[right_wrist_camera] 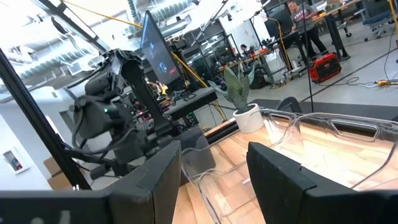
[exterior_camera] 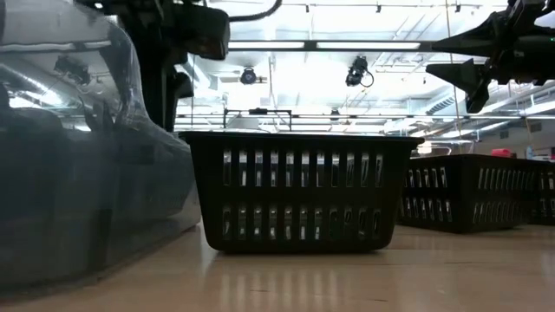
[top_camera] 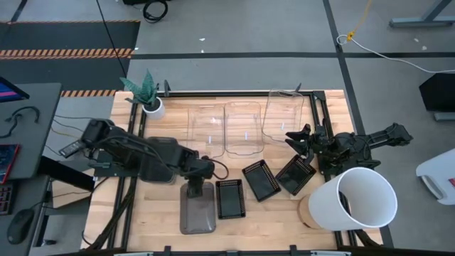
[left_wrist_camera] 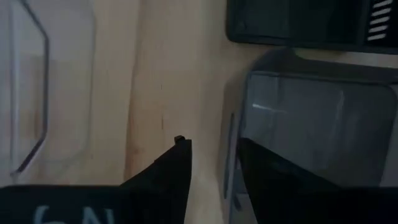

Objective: Stack baskets by color
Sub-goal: Stack the bottom gray bin on the top stacked gray bins

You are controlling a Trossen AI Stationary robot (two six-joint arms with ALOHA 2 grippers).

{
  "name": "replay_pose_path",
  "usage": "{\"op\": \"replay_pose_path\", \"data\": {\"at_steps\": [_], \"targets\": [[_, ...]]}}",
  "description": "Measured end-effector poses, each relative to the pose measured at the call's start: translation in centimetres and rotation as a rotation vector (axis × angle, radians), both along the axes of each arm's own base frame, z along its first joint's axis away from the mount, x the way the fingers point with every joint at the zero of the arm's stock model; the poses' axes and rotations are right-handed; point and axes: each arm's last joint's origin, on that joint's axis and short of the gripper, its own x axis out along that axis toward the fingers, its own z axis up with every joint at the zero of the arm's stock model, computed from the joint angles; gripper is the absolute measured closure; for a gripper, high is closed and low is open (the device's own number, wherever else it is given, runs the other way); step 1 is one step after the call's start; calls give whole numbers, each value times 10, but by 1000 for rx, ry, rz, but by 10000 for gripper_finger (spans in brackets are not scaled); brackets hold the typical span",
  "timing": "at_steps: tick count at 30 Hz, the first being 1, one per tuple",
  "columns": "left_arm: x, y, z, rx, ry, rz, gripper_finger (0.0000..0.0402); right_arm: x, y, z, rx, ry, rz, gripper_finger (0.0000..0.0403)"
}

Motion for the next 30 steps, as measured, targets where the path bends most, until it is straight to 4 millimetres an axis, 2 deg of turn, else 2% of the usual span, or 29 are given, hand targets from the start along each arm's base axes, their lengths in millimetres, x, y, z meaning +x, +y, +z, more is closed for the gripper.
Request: {"op": "replay_pose_path", "data": {"at_steps": [3, 11, 18, 22, 27, 30], "targets": [[1, -6, -11, 5, 42, -18, 260, 0, 0, 0, 0, -1, 0, 214], [5, -11, -21, 7, 61, -27, 260, 0, 0, 0, 0, 0, 0, 214], [6, -21, -38, 12, 123, -38, 278, 0, 0, 0, 0, 0, 0, 214], [5, -26, -38, 10, 121, -60, 306, 0, 0, 0, 0, 0, 0, 214], [2, -25, -37, 11, 138, -59, 380, 0, 0, 0, 0, -1, 0, 214], [2, -25, -37, 9, 141, -61, 391, 0, 0, 0, 0, 0, 0, 214]]}}
